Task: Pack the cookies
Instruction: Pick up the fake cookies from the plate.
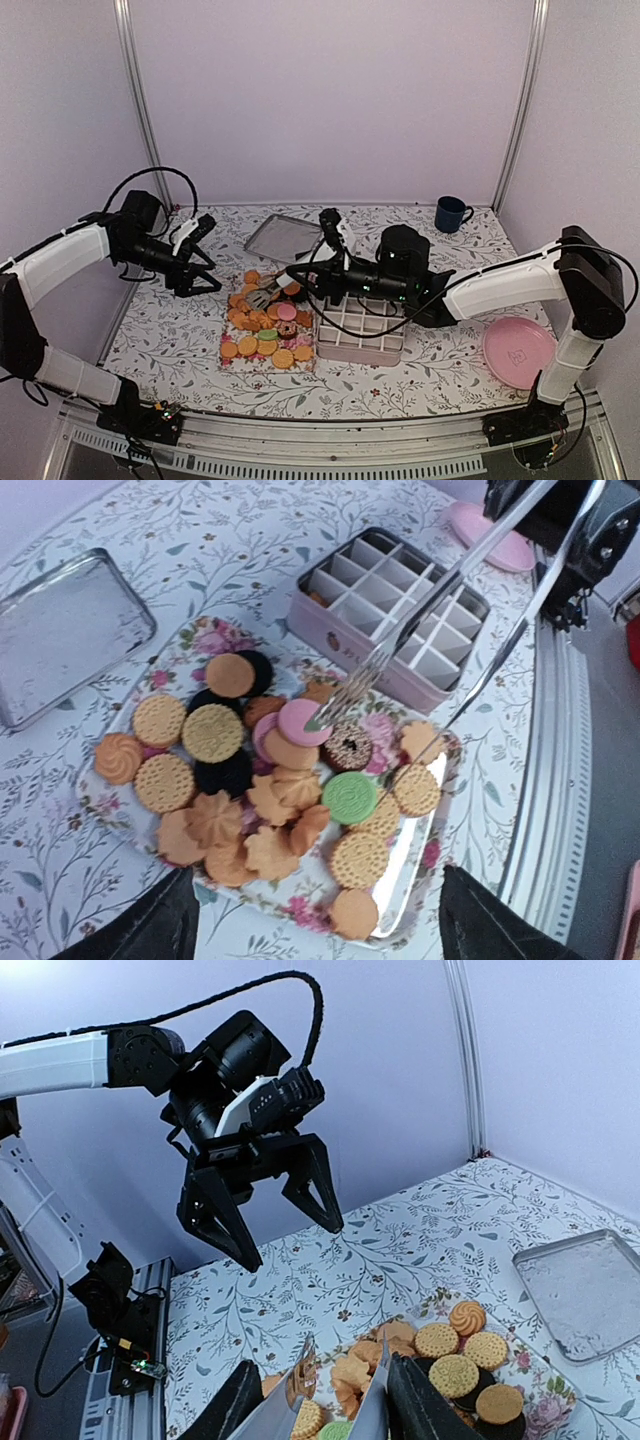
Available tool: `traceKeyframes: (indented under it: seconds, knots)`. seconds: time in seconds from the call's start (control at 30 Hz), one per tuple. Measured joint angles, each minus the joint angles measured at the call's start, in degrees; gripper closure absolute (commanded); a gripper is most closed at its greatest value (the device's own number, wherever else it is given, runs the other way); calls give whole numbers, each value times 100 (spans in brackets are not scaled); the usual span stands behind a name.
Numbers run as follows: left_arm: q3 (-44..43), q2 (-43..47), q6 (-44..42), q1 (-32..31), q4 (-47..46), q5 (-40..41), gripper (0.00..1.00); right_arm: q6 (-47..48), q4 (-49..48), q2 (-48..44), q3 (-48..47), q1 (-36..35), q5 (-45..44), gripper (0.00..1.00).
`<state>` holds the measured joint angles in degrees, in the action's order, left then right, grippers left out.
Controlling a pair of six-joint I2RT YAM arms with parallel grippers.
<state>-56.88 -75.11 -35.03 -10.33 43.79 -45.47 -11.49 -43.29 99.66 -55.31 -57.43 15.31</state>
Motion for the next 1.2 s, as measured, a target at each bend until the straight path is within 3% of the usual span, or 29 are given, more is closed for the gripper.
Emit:
traceKeyframes:
  seconds: [0.3, 0.7, 1.2]
  knots:
    - [70, 17, -190, 1458, 142, 70, 7, 625, 660, 330, -514, -44, -741, 57]
    - [170, -94, -236, 1499, 173, -179, 8, 874, 1403, 330, -503, -44, -1198, 55]
    - [164, -251, -247, 1467, 219, -315, 9, 765, 1633, 492, -592, 22, -1003, 56]
